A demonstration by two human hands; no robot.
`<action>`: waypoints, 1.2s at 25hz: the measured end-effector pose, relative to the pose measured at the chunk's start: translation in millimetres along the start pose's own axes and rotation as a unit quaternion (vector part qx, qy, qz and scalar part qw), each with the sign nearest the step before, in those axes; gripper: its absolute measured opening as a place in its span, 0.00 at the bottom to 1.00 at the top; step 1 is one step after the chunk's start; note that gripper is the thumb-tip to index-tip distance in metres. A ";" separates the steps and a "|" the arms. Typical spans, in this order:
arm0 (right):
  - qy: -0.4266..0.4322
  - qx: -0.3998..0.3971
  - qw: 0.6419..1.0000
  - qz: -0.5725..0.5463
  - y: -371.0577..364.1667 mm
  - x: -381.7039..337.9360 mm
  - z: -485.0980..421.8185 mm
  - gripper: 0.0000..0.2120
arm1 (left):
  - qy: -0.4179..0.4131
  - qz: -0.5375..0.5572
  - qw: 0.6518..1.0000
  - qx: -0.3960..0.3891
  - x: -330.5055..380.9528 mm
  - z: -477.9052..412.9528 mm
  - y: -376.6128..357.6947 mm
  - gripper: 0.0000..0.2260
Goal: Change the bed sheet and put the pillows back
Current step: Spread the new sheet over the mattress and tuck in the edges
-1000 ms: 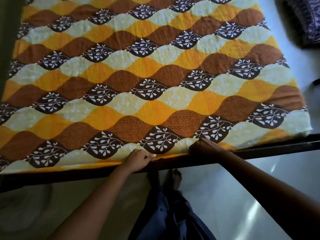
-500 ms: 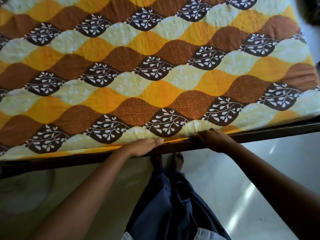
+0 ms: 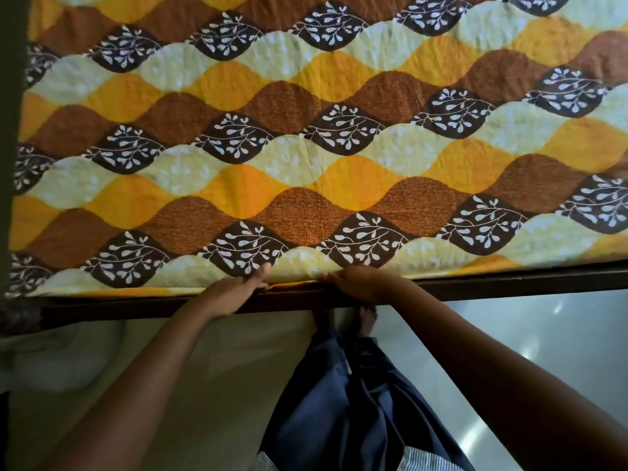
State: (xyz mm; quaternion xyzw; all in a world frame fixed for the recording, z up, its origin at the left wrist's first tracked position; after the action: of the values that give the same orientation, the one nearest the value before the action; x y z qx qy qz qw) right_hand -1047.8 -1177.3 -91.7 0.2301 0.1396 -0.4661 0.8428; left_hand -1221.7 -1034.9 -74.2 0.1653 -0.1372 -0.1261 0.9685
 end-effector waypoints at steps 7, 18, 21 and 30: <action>0.022 0.087 0.996 0.015 -2.9 -7.3 11.6 0.19 | -0.062 0.006 0.998 -0.029 0.8 10.5 -0.5 0.24; 0.055 0.311 0.920 -0.234 46.0 121.2 117.4 0.08 | -0.243 0.043 0.953 0.175 147.8 34.2 -66.6 0.15; 0.030 0.348 0.909 -0.227 75.3 192.6 143.6 0.09 | -0.291 0.002 0.941 0.174 229.0 23.6 -101.8 0.15; 0.082 0.351 0.923 0.133 165.5 389.9 214.0 0.17 | -0.342 -0.035 0.904 0.256 427.2 -5.6 -211.4 0.14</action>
State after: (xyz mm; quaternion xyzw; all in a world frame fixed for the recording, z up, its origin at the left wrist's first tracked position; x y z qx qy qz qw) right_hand -697.4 -1493.3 -41.5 0.5648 0.0042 -0.3481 0.7482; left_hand -864.4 -1350.1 -58.6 0.3587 -0.4814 -0.1695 0.7816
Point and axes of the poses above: each hand's wrist, its own z-axis away from the middle knuckle, its own y-axis out of the back of the hand, x = y × z, the point moved 5 cm from there along -z, towards the middle knuckle, and after that the axes turned 1 degree about z, right-handed, at the moved point
